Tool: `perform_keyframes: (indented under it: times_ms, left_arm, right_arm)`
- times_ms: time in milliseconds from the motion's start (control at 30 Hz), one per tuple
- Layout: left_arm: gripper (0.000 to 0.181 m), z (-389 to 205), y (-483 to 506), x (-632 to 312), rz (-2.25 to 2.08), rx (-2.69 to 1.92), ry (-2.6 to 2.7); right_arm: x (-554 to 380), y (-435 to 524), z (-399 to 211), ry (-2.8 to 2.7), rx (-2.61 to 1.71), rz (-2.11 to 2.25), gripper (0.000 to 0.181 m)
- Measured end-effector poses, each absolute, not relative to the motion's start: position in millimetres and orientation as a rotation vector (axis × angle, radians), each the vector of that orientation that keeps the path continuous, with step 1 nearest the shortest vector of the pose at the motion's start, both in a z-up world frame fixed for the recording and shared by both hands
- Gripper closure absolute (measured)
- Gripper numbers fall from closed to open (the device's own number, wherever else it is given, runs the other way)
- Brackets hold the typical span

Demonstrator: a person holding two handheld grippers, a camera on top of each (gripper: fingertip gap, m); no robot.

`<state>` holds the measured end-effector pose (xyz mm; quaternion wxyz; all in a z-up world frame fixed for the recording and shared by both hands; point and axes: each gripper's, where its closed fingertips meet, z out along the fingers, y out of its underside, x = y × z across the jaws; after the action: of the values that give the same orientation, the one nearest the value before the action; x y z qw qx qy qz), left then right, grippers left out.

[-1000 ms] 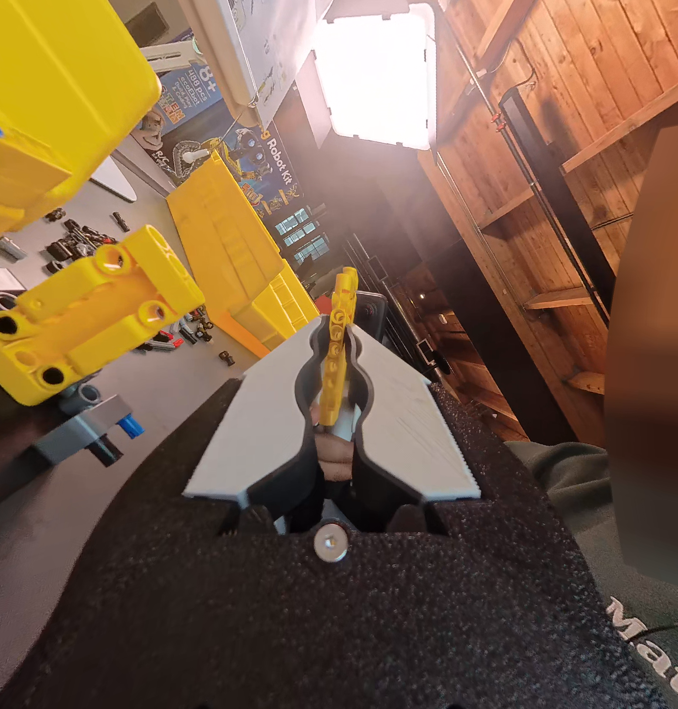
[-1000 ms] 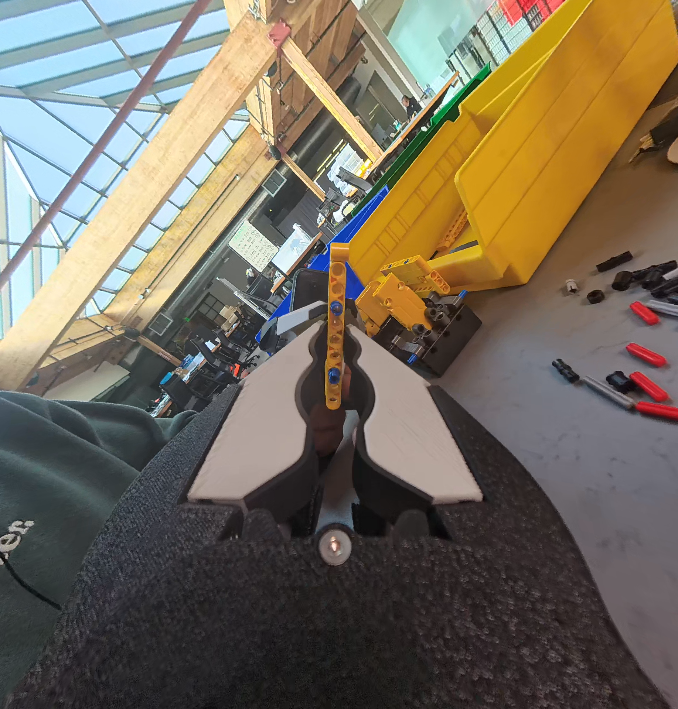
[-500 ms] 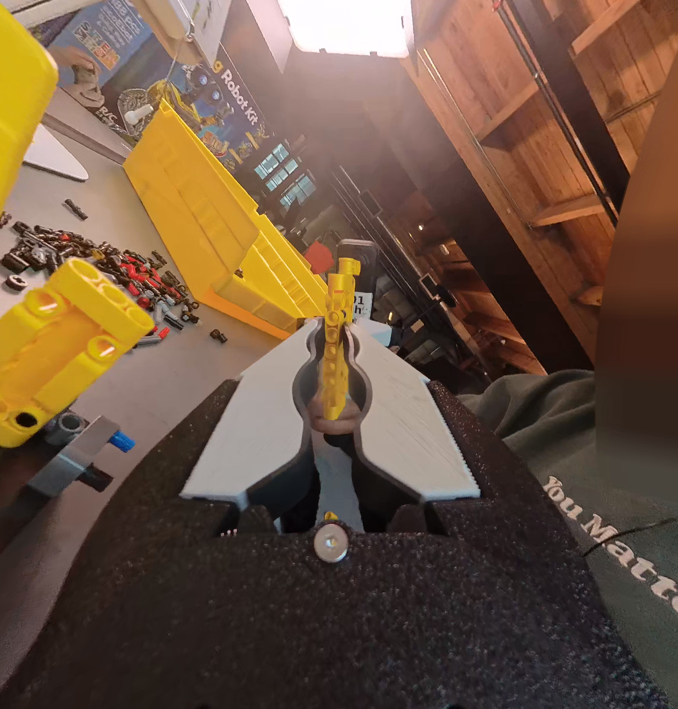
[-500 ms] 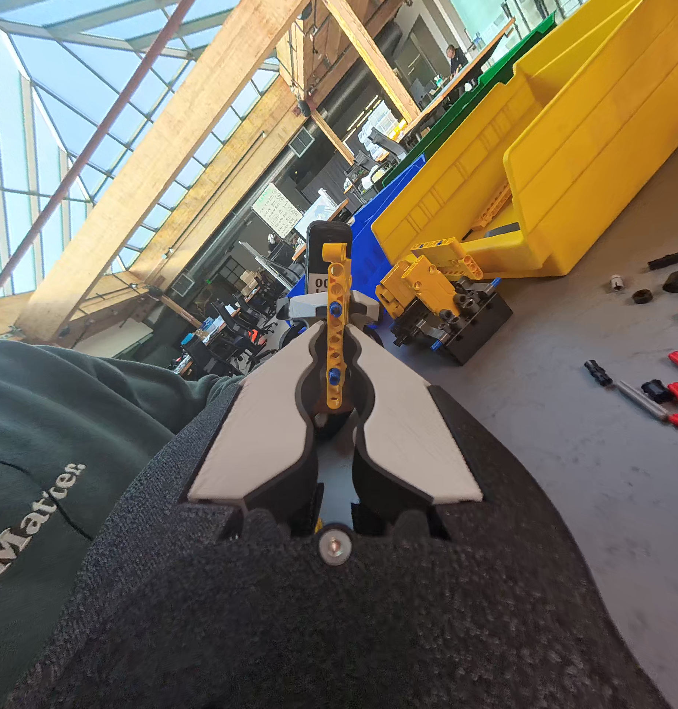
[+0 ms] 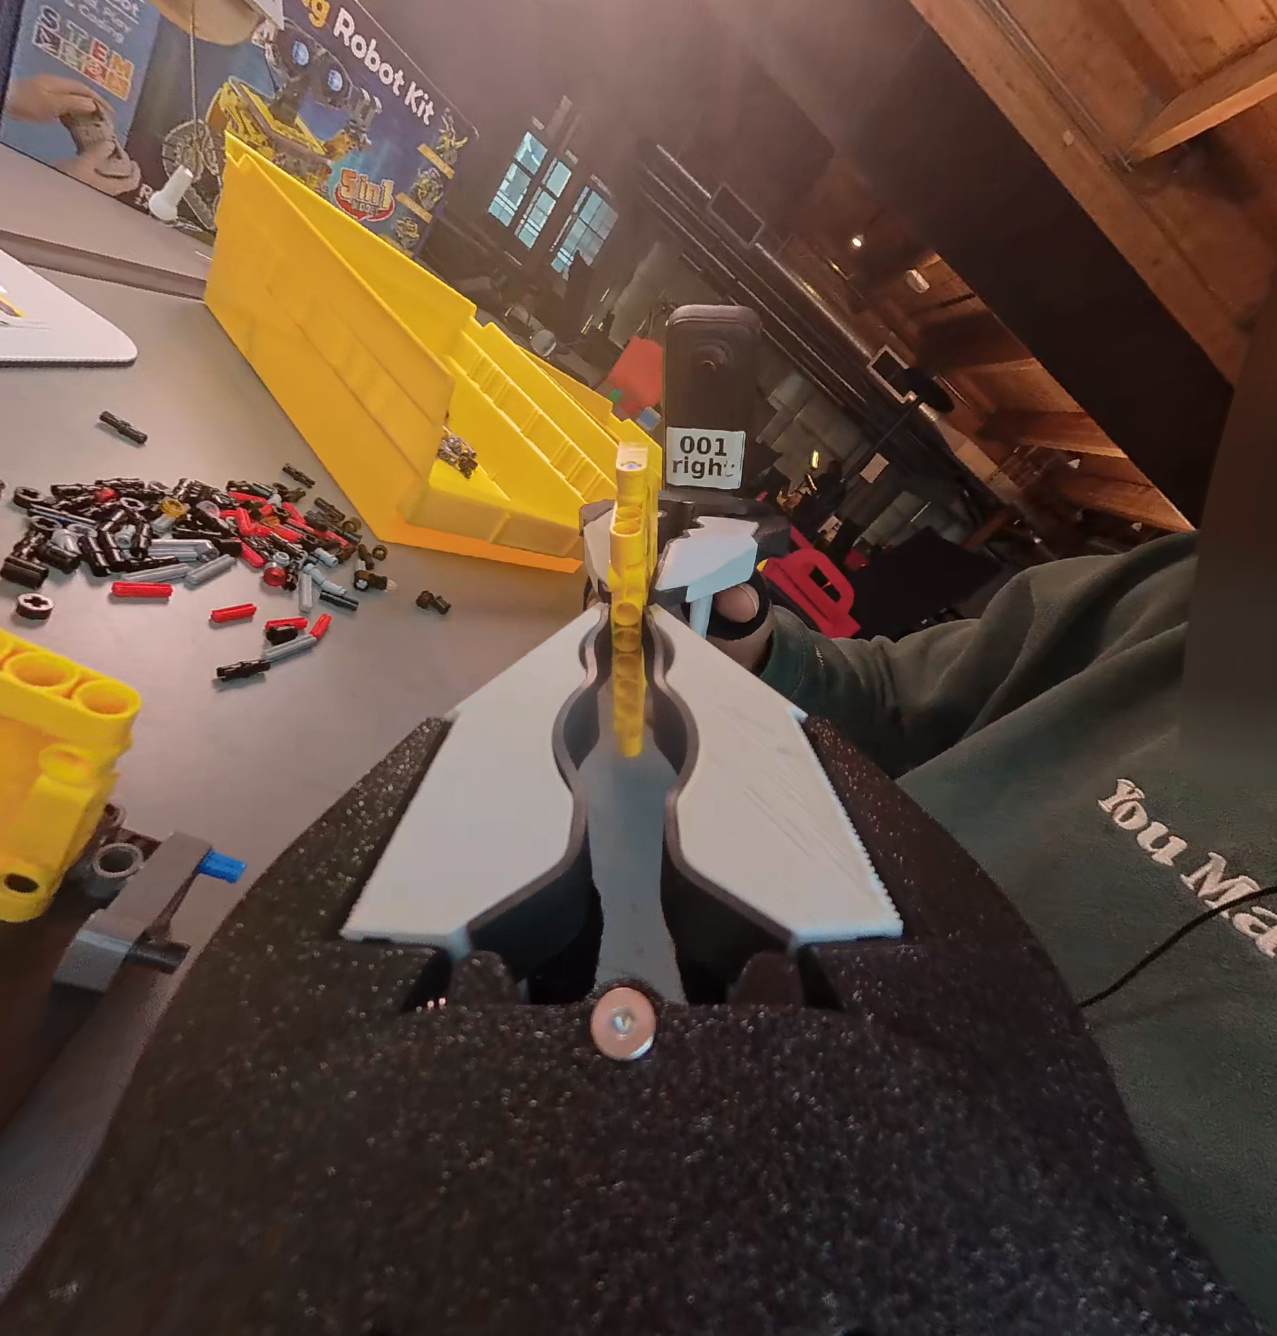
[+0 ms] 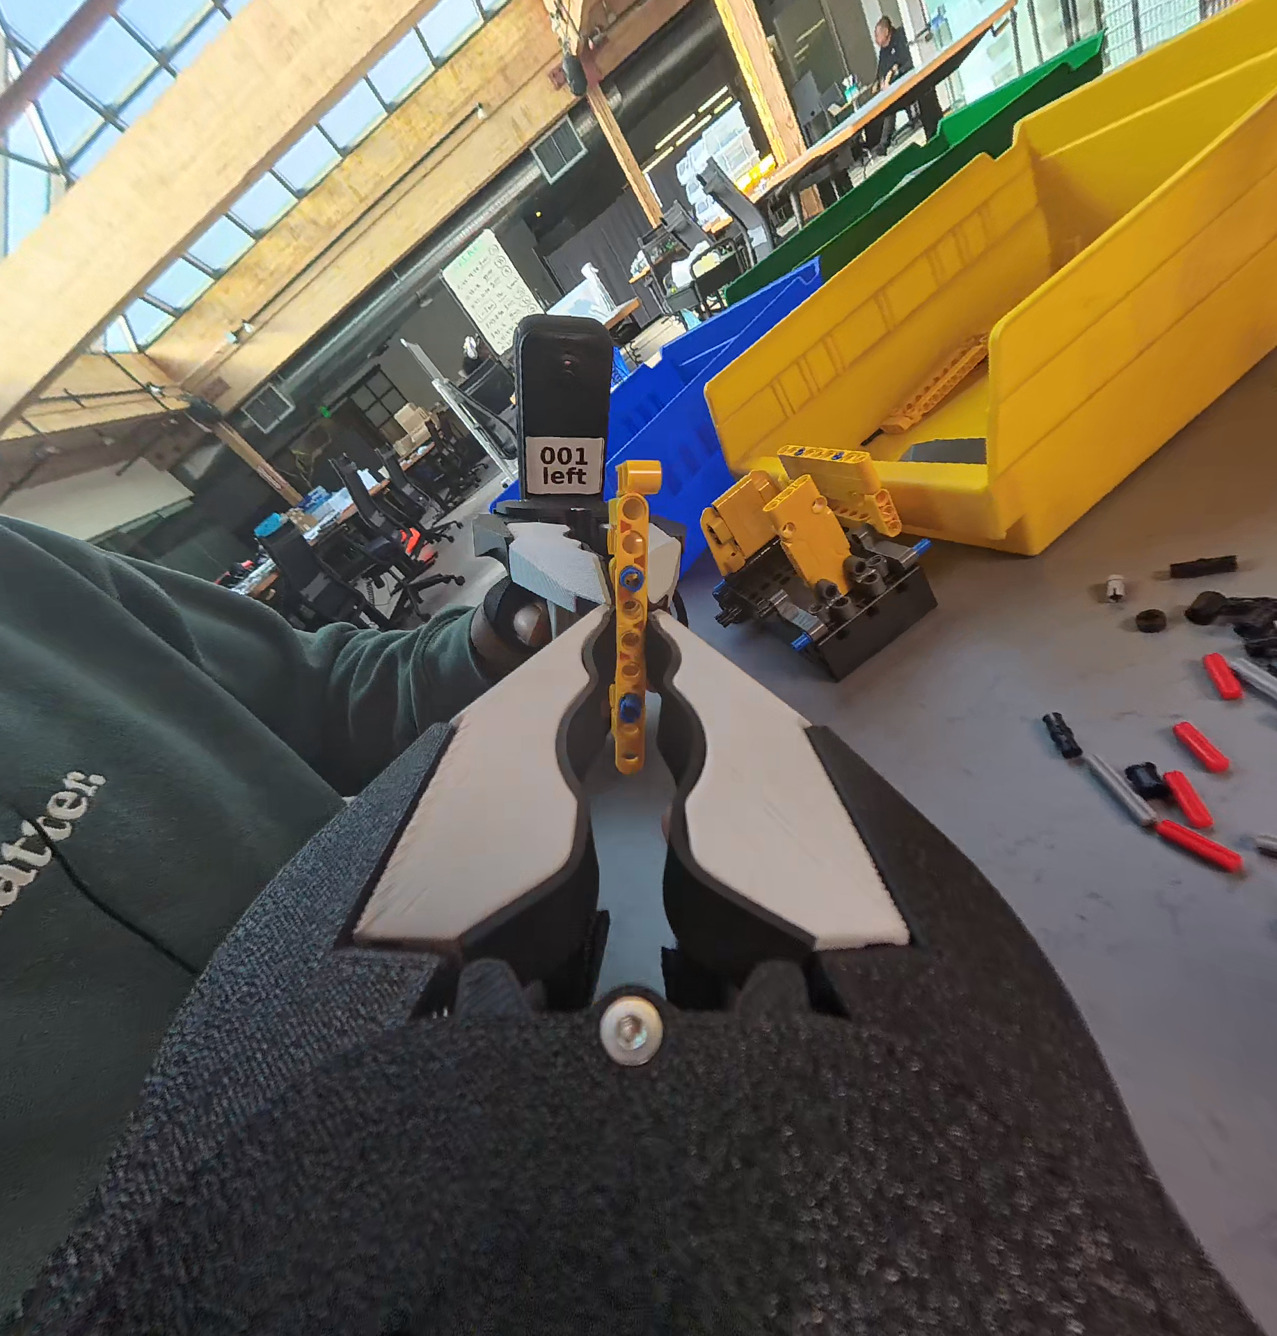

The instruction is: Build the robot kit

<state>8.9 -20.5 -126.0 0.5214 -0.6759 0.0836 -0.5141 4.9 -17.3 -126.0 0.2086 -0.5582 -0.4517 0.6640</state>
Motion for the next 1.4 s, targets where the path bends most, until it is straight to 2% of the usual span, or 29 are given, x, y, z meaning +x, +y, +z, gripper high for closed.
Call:
perform_keyframes:
  times_ms: [300, 967, 1167, 1400]
  left_arm:
    - [0.176, -110, -33, 14, -1.282, -1.524, 0.296]
    - [0.175, -107, -30, 9, -1.281, -1.459, 0.206]
    - [0.176, -103, -32, 11, -1.343, -1.416, 0.199]
    - [0.176, -97, -29, 9, -1.331, -1.390, 0.159]
  right_arm:
    - [11, -31, -110, -1.306, -1.435, 1.952, 0.176]
    - [7, -29, -115, -1.296, -1.537, 1.798, 0.176]
    - [9, -32, -108, -1.240, -1.520, 1.945, 0.177]
    - [4, -45, -123, -1.349, -1.554, 1.872, 0.175]
